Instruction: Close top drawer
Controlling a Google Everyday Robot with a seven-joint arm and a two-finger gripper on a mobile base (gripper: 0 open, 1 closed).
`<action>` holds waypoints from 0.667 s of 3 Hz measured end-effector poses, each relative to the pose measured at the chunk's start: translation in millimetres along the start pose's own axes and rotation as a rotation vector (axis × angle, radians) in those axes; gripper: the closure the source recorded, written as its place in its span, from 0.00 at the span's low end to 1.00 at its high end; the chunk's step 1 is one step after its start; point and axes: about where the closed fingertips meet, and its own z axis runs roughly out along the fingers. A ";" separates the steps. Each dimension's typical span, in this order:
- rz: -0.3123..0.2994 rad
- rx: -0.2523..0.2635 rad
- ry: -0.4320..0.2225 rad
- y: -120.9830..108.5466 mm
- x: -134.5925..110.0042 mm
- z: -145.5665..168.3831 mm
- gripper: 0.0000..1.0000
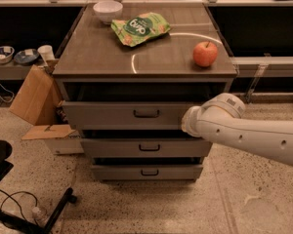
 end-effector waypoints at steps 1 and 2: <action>0.000 0.000 0.000 0.0 0.0 0.0 0.52; 0.000 0.000 0.000 0.0 0.0 0.0 0.28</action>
Offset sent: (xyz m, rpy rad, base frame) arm 0.0000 0.0000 0.0000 0.0000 0.0000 0.0000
